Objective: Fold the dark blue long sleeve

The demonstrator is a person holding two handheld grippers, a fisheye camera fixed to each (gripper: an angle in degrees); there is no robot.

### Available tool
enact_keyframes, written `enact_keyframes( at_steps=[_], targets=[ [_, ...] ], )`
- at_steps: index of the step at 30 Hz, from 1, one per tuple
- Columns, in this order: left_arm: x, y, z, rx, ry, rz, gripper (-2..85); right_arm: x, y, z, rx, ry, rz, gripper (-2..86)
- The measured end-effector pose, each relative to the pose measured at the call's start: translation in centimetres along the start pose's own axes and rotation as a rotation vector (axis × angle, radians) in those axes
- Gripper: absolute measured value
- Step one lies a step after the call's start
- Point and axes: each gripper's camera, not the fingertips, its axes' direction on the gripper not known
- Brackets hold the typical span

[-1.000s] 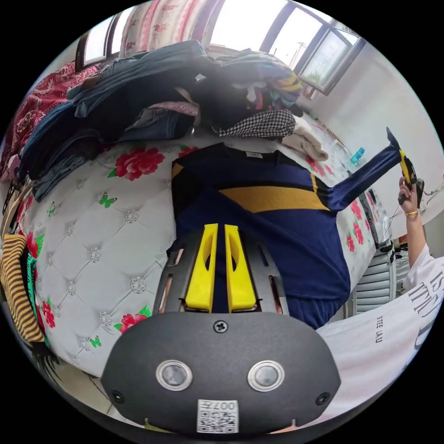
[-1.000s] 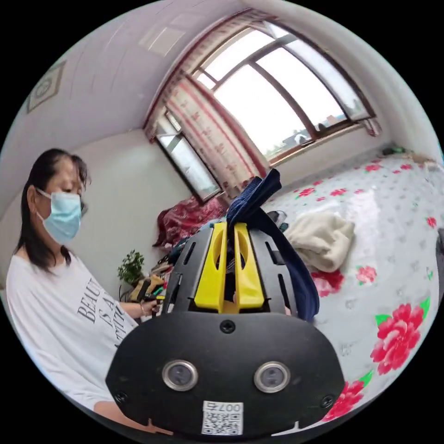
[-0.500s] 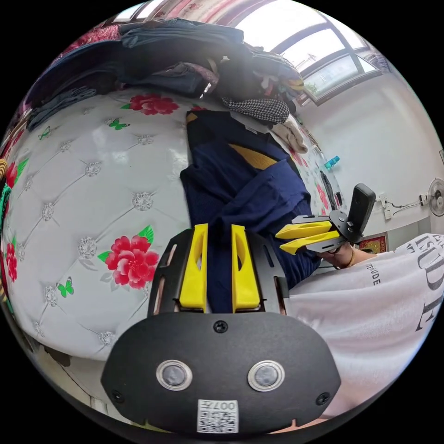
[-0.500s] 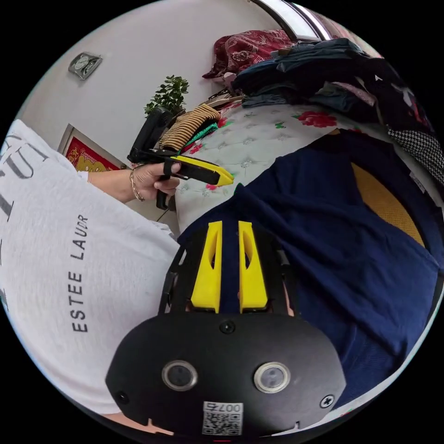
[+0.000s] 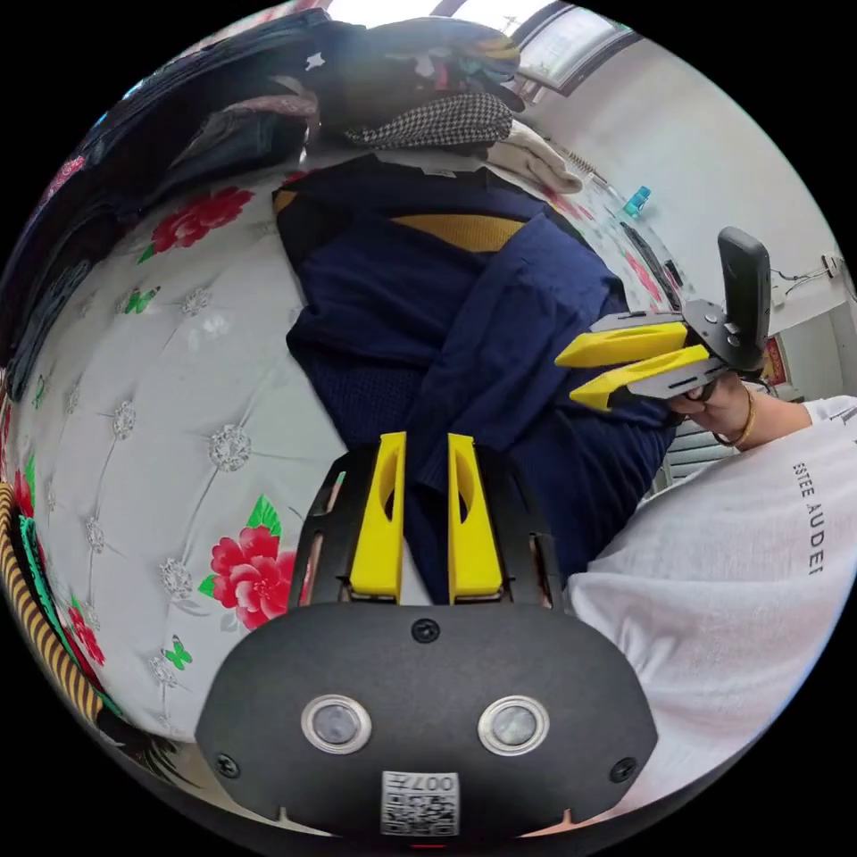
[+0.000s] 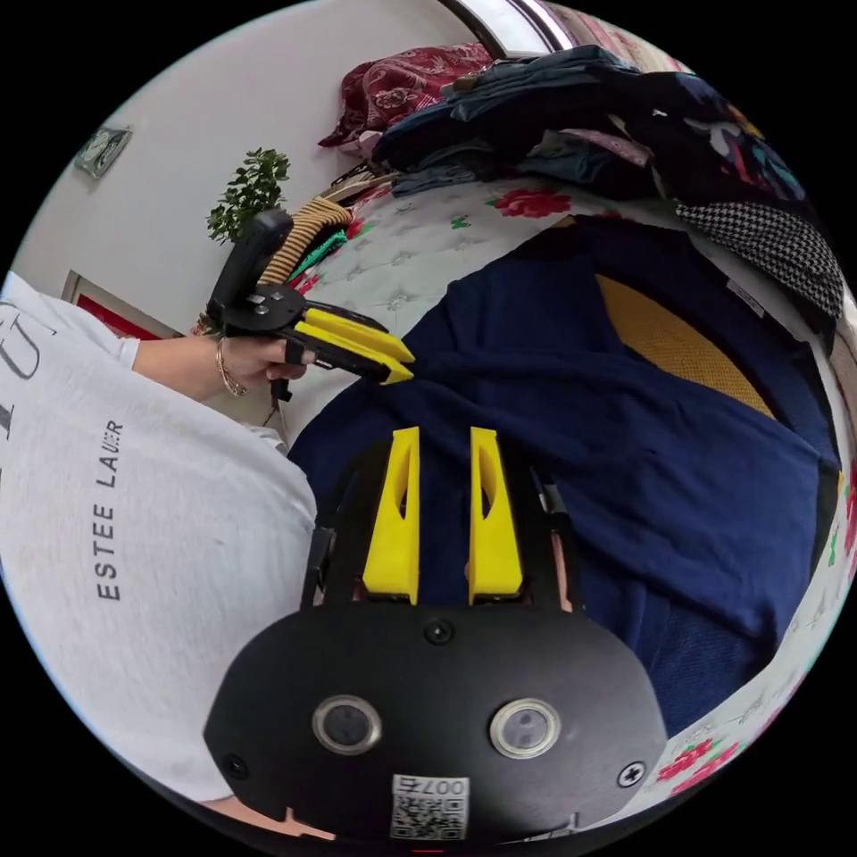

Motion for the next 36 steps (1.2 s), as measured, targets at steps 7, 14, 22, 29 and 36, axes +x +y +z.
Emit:
enact_keyframes(
  at_steps=[7,14,22,29,36],
  targets=[
    [-0.7,-0.8,-0.2,-0.046,-0.017,-0.084,-0.5,-4.7,-3.7,3.4,-0.080,0.083,-0.221,2.2],
    [0.5,-1.2,-0.1,-0.061,-0.047,-0.076,-0.9,-3.6,-6.6,6.2,-0.174,0.235,-0.281,0.8],
    [2.2,-1.7,-0.2,-0.080,-0.133,-0.013,-0.9,-0.5,-4.8,-0.2,-0.091,-0.049,-0.218,0.1],
    [1.2,0.8,-1.6,-0.009,-0.092,-0.129,3.1,1.2,-1.1,-0.3,-0.067,-0.088,-0.042,2.3],
    [1.4,10.5,-6.8,0.068,-0.045,-0.223,7.5,5.5,13.9,-10.3,0.212,0.005,0.362,4.9]
  ],
)
